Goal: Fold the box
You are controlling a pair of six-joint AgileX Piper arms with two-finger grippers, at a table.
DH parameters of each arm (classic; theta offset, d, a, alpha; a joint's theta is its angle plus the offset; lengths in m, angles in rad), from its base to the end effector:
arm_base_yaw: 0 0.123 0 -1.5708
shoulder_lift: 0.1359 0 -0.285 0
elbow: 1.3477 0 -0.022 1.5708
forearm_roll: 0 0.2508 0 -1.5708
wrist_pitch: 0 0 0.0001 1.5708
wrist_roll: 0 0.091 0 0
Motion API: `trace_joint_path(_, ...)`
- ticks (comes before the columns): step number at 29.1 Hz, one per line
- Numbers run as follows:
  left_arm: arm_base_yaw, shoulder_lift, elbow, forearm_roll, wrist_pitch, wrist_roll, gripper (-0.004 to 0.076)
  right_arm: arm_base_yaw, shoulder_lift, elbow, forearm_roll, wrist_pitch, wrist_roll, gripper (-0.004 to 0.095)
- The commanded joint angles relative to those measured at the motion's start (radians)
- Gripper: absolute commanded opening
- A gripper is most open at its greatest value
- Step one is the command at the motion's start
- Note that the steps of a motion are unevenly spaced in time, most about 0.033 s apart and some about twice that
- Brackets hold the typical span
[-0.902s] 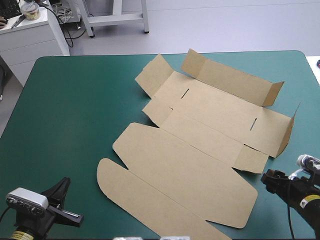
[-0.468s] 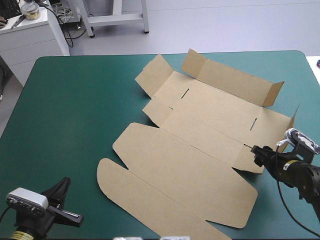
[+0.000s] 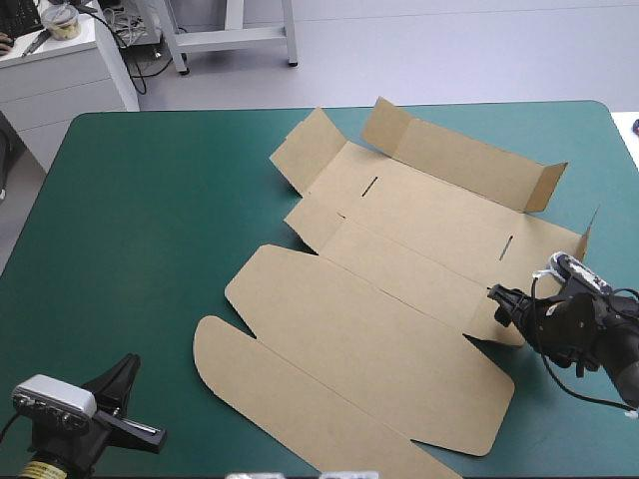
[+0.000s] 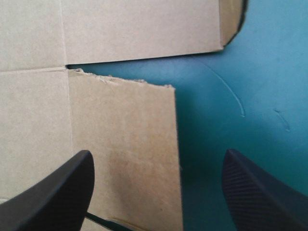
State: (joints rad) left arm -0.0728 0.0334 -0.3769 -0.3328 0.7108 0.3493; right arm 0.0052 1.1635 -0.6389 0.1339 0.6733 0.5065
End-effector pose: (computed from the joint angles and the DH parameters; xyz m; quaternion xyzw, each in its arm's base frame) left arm 0.0224 -0.0211 0.2734 0.1305 0.7778 -0.0785 0.6098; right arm 0.2006 0.0086 0.2301 0.2811 0.9308 0.1084 0.2068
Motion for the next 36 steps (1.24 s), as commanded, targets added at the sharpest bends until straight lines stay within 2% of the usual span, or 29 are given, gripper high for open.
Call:
trace_joint_path(1, 0.002, 0.014, -0.025, -0.012, -0.072, -0.006, -0.001, -0.011, 0.012, -0.034, 0.061, -0.07, -0.068, 0.0684)
trace_joint_path(5, 0.002, 0.014, -0.025, -0.012, -0.072, -0.006, -0.001, -0.011, 0.026, -0.034, 0.152, -0.114, -0.132, 0.0673)
trace_joint_path(11, 0.002, 0.014, -0.025, -0.012, -0.072, -0.006, -0.001, -0.011, 0.029, -0.034, 0.36, -0.138, -0.306, 0.0671)
trace_joint_path(13, 0.002, 0.014, -0.025, -0.012, -0.072, -0.006, -0.001, -0.011, 0.029, -0.034, 0.391, -0.133, -0.327, 0.0671)
trace_joint_path(19, 0.002, 0.014, -0.025, -0.012, -0.072, -0.006, -0.001, -0.011, 0.029, -0.034, 0.39, -0.078, -0.335, 0.0653)
trace_joint_path(20, 0.002, 0.014, -0.025, -0.012, -0.072, -0.006, -0.001, -0.011, 0.029, -0.034, 0.39, -0.071, -0.339, 0.0613)
trace_joint_path(22, 0.002, 0.014, -0.025, -0.012, -0.072, -0.006, -0.001, -0.011, 0.029, -0.034, 0.384, -0.066, -0.339, 0.0465)
trace_joint_path(24, 0.002, 0.014, -0.025, -0.012, -0.072, -0.006, -0.001, -0.011, 0.029, -0.034, 0.377, -0.066, -0.339, 0.0272)
trace_joint_path(25, 0.002, 0.014, -0.025, -0.012, -0.072, -0.006, -0.001, -0.011, 0.029, -0.034, 0.374, -0.066, -0.339, 0.013)
trace_joint_path(27, 0.002, 0.014, -0.025, -0.012, -0.072, -0.006, -0.001, -0.011, 0.029, -0.034, 0.368, -0.066, -0.337, -0.0021)
trace_joint_path(36, 0.002, 0.014, -0.025, -0.012, -0.072, -0.006, -0.001, -0.011, 0.029, -0.034, 0.363, -0.066, -0.337, -0.0005)
